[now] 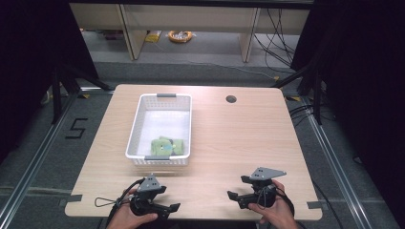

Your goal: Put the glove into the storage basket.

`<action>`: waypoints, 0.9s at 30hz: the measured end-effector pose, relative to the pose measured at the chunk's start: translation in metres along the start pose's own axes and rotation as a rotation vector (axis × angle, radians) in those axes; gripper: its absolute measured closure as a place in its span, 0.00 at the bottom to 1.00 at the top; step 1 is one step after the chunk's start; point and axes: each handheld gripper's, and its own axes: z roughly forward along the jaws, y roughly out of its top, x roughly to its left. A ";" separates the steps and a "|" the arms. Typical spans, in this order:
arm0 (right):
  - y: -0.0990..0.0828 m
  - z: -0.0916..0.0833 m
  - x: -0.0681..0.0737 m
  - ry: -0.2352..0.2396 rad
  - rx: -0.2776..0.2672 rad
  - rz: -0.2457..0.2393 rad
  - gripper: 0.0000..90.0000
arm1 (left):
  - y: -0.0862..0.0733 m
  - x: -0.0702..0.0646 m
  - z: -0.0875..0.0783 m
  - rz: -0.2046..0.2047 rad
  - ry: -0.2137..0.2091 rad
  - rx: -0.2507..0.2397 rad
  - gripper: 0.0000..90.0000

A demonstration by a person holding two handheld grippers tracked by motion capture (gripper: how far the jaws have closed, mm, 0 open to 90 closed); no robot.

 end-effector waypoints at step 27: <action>-0.024 -0.004 0.010 -0.053 0.065 -0.081 0.18 | -0.007 -0.005 0.001 0.079 0.026 0.032 0.18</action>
